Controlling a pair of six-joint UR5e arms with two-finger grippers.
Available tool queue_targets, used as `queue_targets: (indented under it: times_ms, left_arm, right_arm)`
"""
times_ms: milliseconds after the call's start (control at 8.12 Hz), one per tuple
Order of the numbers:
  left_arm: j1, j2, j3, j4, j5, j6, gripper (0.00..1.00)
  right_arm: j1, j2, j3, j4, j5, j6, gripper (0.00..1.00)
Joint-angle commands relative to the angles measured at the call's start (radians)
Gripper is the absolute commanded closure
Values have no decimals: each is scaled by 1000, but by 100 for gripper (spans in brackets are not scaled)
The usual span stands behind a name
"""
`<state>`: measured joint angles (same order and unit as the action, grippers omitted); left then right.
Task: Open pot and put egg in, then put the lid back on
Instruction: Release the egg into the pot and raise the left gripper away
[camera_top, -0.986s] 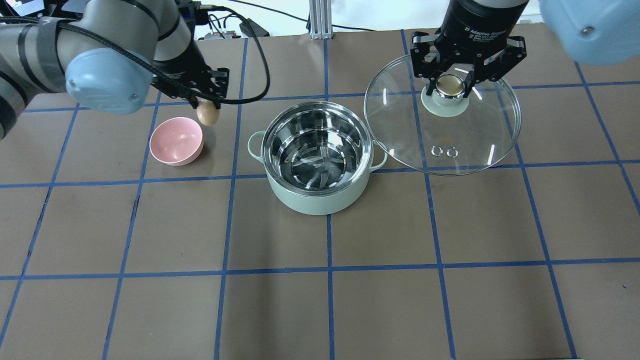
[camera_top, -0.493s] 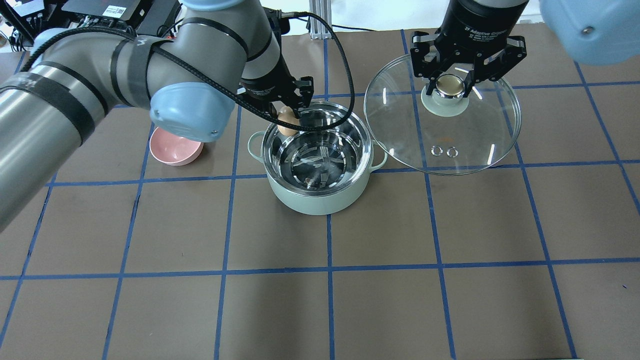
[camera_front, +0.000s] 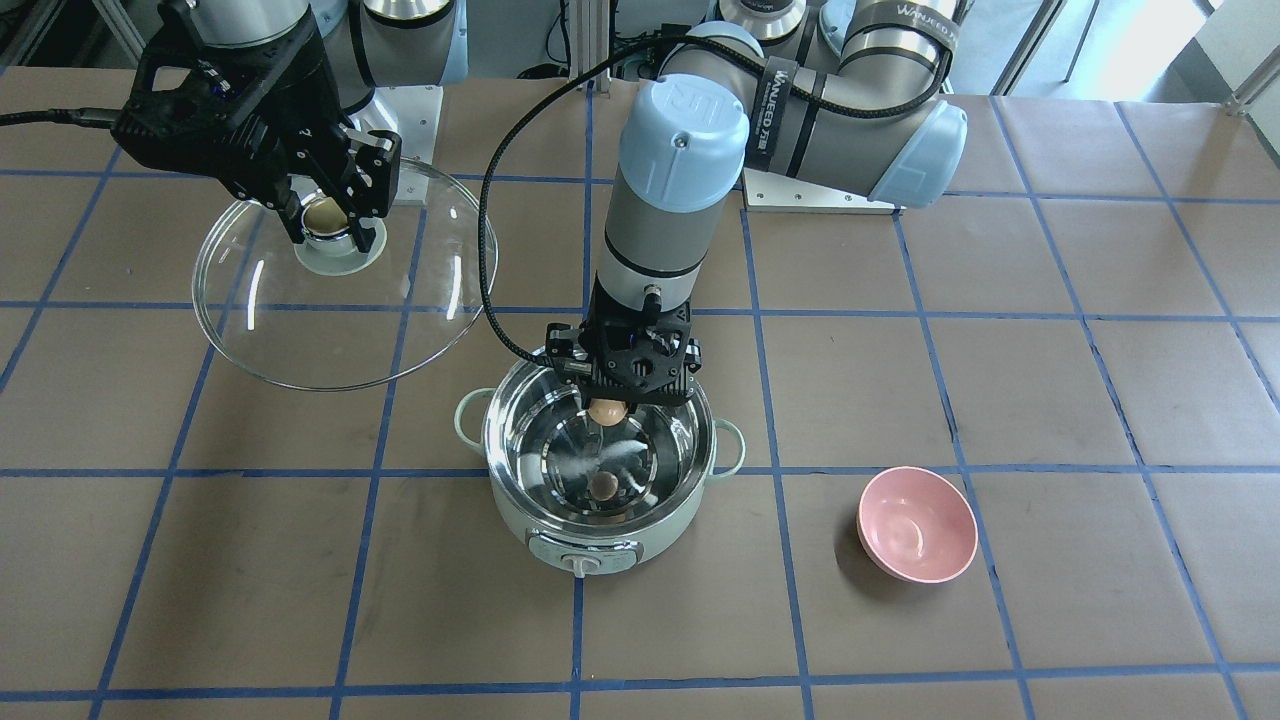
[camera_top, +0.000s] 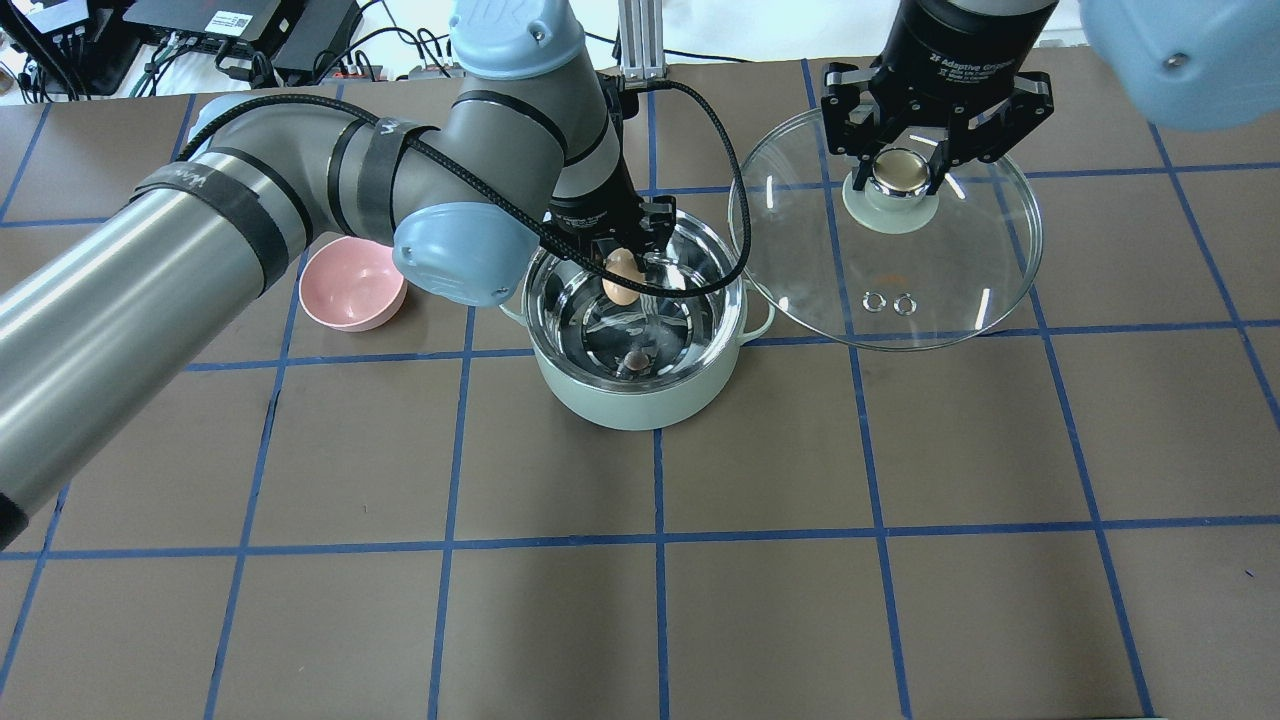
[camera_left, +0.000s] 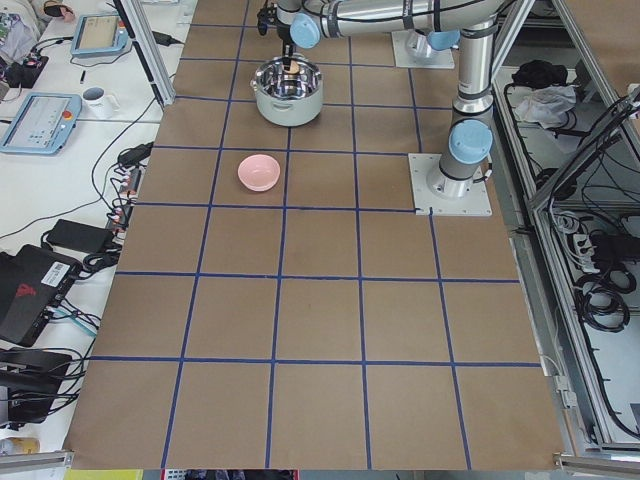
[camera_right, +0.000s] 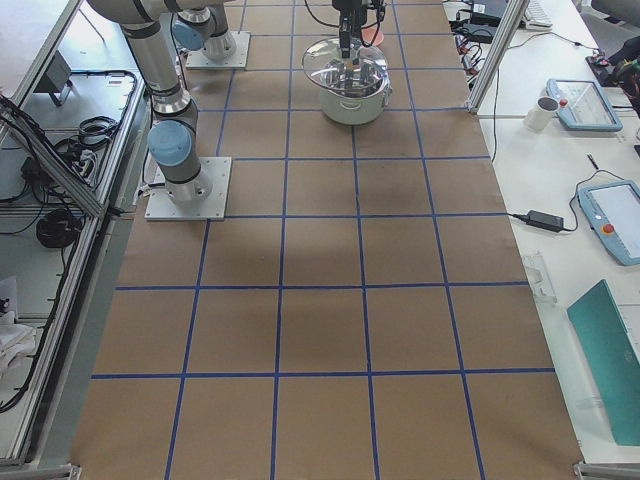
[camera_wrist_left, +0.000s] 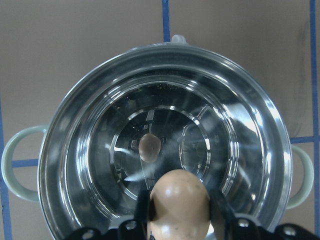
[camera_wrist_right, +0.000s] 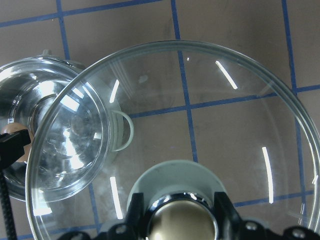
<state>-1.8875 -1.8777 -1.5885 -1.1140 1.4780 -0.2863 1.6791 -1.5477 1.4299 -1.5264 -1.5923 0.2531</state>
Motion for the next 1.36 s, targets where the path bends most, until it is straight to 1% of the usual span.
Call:
queue_targets:
  times_ms: [0, 123, 246, 493, 739, 862, 986, 1109, 1232]
  left_arm:
    - [-1, -26, 1, 23, 7, -2, 16]
    - [-1, -12, 7, 23, 7, -1, 0]
    - [2, -5, 15, 23, 8, 2, 0]
    - [39, 50, 18, -6, 77, 13, 0]
    - [135, 135, 18, -152, 94, 154, 0]
    - [178, 178, 18, -237, 126, 204, 0]
    - [198, 210, 18, -286, 175, 249, 0]
    - [203, 244, 19, -323, 220, 281, 0]
    - [205, 271, 19, -396, 244, 285, 0]
  right_arm:
    - [-1, 0, 0, -1, 0, 0, 58]
    - [-1, 0, 0, -1, 0, 0, 58]
    - [-1, 0, 0, -1, 0, 0, 58]
    - [1, 0, 0, -1, 0, 0, 58]
    - [5, 12, -3, -9, 2, 0, 58]
    - [8, 20, -3, -12, 14, 2, 58]
    - [22, 44, -5, -36, 15, 12, 59]
    - [60, 70, -5, -66, 21, 37, 58]
    - [114, 104, -5, -95, 21, 104, 58]
